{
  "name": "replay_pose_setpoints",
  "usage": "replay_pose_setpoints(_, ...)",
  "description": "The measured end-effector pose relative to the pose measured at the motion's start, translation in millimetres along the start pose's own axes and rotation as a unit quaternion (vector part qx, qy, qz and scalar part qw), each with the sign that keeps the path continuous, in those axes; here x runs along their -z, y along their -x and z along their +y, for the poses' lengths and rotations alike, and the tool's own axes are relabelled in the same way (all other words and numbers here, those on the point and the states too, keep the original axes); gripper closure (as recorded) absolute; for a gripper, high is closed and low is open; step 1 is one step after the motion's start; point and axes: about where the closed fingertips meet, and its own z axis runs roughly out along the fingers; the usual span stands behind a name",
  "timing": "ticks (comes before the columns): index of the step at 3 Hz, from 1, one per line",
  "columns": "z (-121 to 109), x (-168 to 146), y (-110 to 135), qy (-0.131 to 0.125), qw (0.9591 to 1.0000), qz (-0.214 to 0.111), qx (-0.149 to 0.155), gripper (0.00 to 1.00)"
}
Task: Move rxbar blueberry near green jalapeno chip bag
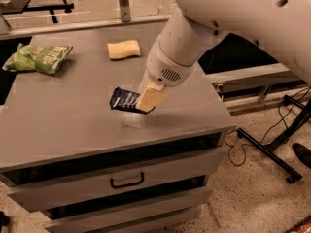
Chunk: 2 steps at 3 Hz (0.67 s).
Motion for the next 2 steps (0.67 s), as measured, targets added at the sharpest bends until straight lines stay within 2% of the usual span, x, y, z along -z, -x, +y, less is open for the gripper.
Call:
replay_pose_setpoints(1,0,0,0,0.0,1.0,-0.001,0.0,1.0)
replay_pose_setpoints(2,-14,-11,6,-0.002,0.9997,-0.026,0.001,1.0)
